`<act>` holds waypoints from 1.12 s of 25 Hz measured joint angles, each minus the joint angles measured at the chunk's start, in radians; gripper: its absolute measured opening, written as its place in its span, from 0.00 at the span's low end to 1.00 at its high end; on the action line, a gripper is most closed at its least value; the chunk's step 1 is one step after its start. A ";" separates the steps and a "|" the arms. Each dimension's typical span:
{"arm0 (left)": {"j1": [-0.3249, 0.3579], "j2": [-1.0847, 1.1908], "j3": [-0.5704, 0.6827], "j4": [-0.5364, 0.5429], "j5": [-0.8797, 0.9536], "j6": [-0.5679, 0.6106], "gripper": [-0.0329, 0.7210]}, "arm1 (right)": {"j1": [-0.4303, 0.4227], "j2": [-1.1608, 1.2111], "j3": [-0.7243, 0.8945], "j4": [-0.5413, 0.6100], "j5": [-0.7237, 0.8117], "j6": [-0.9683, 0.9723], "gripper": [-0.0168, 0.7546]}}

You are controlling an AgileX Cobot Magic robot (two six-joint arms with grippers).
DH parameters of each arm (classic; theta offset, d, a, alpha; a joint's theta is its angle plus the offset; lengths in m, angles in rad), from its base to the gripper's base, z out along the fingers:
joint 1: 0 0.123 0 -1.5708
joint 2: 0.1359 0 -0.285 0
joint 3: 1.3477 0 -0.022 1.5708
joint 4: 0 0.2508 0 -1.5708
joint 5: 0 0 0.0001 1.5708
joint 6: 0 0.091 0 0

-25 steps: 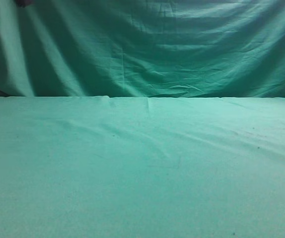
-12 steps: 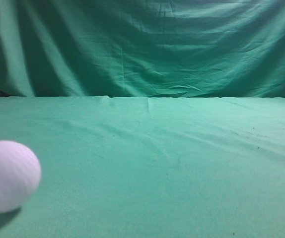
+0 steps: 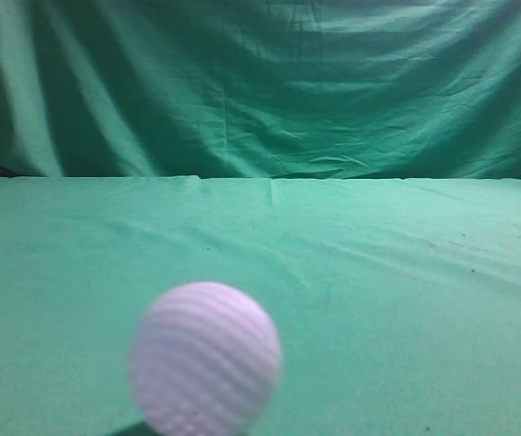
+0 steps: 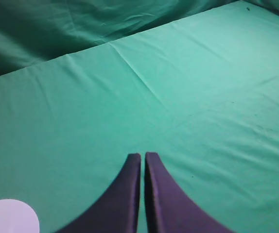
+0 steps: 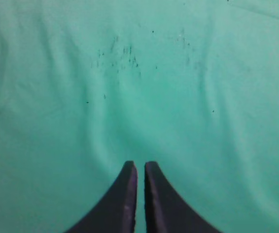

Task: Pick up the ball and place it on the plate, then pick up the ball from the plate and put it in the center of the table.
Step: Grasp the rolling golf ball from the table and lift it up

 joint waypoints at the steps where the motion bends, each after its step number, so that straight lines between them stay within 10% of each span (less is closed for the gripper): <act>1: 0.000 -0.045 0.035 -0.002 -0.016 0.001 0.04 | 0.000 0.000 0.000 0.000 0.007 -0.002 0.09; 28: 0.000 -0.253 0.195 -0.026 -0.070 -0.022 0.04 | 0.473 0.083 -0.008 0.095 0.056 -0.075 0.09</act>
